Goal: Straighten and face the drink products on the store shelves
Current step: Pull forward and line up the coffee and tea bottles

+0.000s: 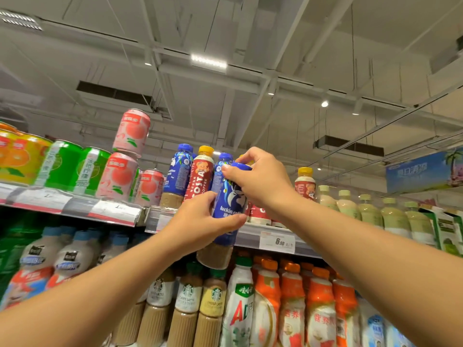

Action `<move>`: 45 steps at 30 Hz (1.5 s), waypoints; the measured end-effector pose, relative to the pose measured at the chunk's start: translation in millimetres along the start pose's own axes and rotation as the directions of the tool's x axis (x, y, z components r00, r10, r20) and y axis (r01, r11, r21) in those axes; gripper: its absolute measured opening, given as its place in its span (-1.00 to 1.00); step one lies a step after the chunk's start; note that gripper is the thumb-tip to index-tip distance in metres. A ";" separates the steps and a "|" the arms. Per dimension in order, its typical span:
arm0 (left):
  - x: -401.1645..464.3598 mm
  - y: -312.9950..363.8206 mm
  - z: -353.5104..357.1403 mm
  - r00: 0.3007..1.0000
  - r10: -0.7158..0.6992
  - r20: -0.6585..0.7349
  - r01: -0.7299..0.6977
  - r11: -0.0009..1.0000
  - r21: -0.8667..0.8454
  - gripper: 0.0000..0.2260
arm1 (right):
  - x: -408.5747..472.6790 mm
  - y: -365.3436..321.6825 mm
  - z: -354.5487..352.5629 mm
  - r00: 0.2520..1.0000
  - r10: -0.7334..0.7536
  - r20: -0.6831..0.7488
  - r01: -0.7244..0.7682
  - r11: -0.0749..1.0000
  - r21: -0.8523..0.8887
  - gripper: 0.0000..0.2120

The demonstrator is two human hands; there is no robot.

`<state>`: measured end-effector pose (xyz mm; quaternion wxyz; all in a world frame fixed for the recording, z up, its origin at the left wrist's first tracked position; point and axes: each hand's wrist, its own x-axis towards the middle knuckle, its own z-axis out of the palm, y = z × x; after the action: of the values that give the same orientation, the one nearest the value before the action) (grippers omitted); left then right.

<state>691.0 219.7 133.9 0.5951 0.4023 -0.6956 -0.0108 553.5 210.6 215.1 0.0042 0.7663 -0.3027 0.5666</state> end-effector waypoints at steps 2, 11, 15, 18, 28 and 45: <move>-0.8 -11.8 -11.0 0.998 0.040 -0.047 -0.037 0.997 0.075 -0.54 | 1.9 -2.8 10.4 0.999 -0.007 0.038 0.008 1.000 -0.010 -0.64; 3.0 -78.7 -45.0 0.995 0.004 -0.103 -0.014 0.996 -0.090 -0.53 | 61.7 3.0 39.2 0.998 -0.008 0.065 0.014 0.995 -0.095 -0.78; 5.9 -90.4 -43.1 0.996 -0.016 -0.086 -0.009 0.960 -0.281 -0.52 | 101.6 -2.9 60.4 0.996 -0.011 0.088 0.033 0.966 -0.258 -0.75; 8.2 -93.9 -40.1 0.997 -0.019 -0.081 -0.008 0.949 -0.314 -0.55 | 123.0 -12.7 73.7 0.987 0.016 0.157 0.055 0.899 -0.434 -0.86; 5.9 -95.4 -38.5 0.994 0.019 -0.104 -0.046 0.962 -0.270 -0.65 | 139.6 -21.9 97.4 0.978 0.055 0.199 0.038 0.899 -0.436 -0.72; 0.9 -96.4 -42.3 0.998 0.040 -0.039 -0.050 0.949 -0.312 -0.51 | 96.0 -9.5 43.7 0.998 -0.006 -0.070 -0.009 0.979 -0.204 -0.74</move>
<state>779.1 173.6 99.3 0.6626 0.2872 -0.6843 -0.1006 612.5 159.0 286.3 0.0930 0.7411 -0.3594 0.5594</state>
